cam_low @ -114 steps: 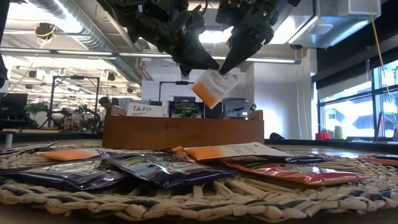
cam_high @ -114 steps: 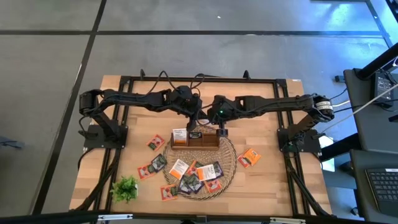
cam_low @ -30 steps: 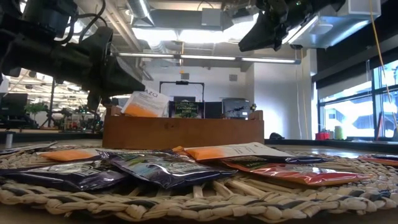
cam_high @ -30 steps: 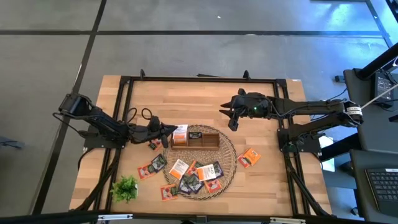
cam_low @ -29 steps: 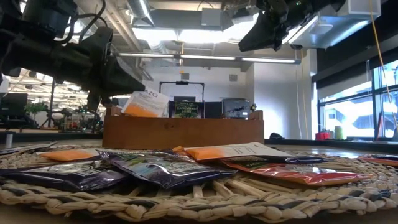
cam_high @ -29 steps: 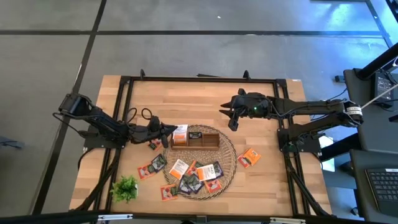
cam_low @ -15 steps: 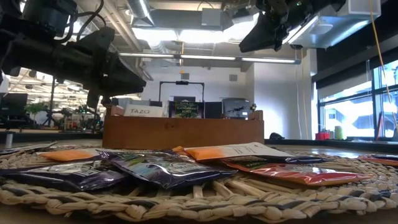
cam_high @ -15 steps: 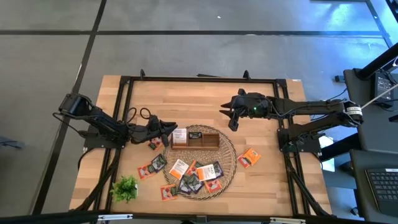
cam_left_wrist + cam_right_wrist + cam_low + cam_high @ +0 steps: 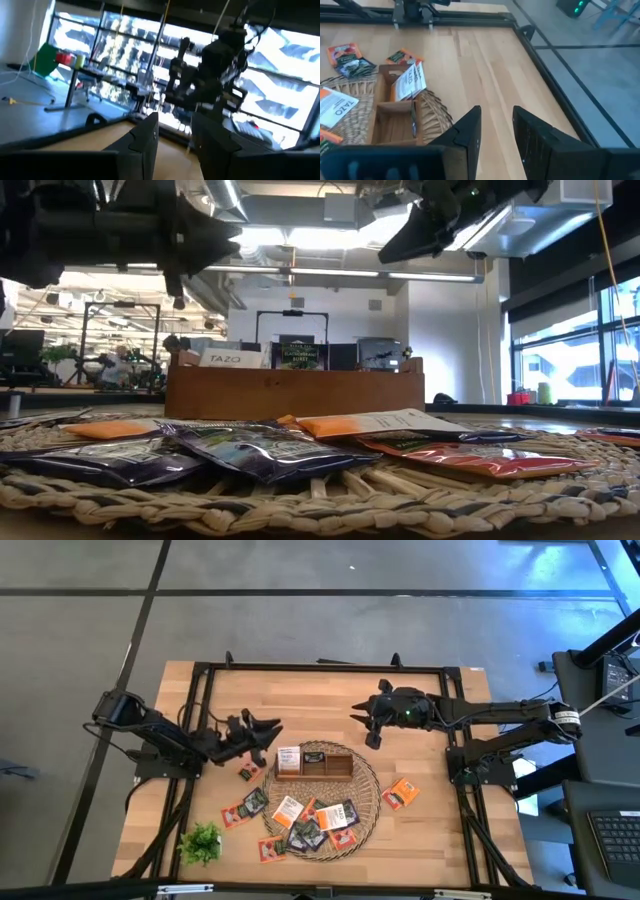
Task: Pick & Place Tea
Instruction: Put the violet tea bag into the middle slot of the wooden organizer
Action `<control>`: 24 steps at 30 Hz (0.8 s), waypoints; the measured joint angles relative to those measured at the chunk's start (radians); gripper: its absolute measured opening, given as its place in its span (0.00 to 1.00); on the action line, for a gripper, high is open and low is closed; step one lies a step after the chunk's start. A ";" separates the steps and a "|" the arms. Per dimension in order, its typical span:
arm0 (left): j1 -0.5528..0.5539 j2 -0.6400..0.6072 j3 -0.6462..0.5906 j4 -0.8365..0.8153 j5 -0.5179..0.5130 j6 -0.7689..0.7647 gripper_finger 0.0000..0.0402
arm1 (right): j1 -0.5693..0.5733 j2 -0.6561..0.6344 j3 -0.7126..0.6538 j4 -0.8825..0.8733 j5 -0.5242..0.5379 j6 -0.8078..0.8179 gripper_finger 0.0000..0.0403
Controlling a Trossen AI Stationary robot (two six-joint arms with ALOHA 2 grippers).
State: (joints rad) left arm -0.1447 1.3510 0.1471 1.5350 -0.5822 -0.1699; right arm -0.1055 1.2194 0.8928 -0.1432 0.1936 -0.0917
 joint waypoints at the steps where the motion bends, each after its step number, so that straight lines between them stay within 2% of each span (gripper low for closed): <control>1: 0.007 0.000 0.000 0.014 0.000 0.005 0.28 | 0.000 0.000 0.000 0.006 0.000 0.003 0.29; 13: 0.049 0.000 0.010 0.011 0.060 -0.079 0.28 | 0.000 0.000 0.000 -0.039 -0.003 0.033 0.29; 17: 0.049 0.000 0.035 0.010 0.068 -0.043 0.28 | 0.000 -0.001 0.000 -0.113 -0.003 0.035 0.29; 20: 0.049 0.000 0.041 0.004 0.121 -0.010 0.28 | 0.001 -0.001 0.000 -0.202 -0.015 0.061 0.29; 24: 0.049 0.000 0.041 -0.035 0.232 0.000 0.28 | 0.004 -0.001 0.000 -0.333 -0.130 0.202 0.29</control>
State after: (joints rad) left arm -0.0959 1.3514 0.1879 1.5002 -0.3498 -0.1697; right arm -0.1011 1.2187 0.8928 -0.4762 0.0638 0.1099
